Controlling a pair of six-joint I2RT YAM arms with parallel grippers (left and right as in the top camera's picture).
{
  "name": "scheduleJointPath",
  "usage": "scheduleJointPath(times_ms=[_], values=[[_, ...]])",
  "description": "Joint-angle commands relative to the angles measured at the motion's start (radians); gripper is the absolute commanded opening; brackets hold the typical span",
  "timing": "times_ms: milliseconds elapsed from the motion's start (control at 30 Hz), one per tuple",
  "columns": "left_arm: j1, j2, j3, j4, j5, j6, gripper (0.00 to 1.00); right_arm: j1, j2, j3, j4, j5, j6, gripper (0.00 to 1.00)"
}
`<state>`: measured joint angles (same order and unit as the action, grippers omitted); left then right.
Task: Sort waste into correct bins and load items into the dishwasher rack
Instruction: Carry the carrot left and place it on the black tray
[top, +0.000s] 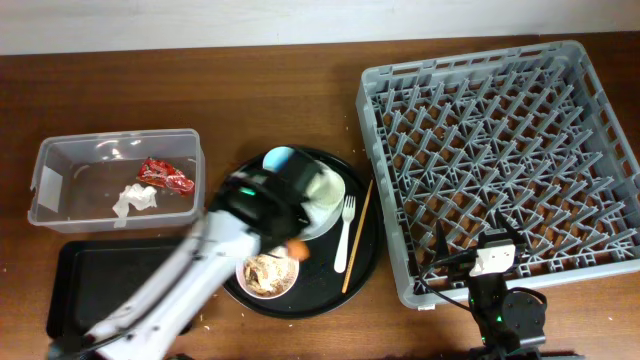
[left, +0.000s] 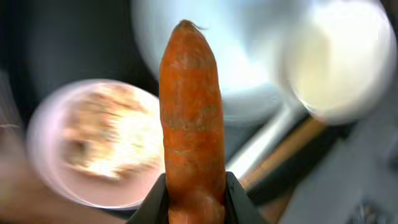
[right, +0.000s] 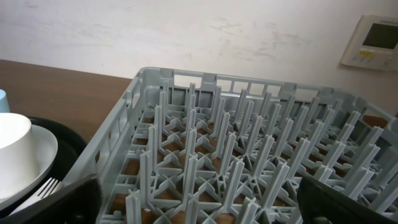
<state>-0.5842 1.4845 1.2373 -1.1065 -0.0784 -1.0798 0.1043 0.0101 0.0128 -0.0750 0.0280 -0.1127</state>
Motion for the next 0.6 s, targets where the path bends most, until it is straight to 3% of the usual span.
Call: scheduleJointPath(times_ms=[0, 200, 400, 567], values=[[0.234, -0.078, 0.016, -0.072, -0.061, 0.034, 0.00, -0.008, -0.006, -0.007, -0.004, 0.006, -0.003, 0.99], [0.690, -0.106, 0.011, -0.142, -0.064, 0.109, 0.00, -0.008, -0.006, -0.007, -0.004, 0.006, -0.003, 0.99], [0.892, -0.106, -0.036, -0.130, -0.140, 0.109, 0.00, -0.008, -0.006, -0.007, -0.004, 0.006, -0.003, 0.99], [1.014, -0.106, -0.224, 0.054, -0.119, 0.081, 0.00, -0.008, -0.006, -0.007, -0.004, 0.006, -0.003, 0.99]])
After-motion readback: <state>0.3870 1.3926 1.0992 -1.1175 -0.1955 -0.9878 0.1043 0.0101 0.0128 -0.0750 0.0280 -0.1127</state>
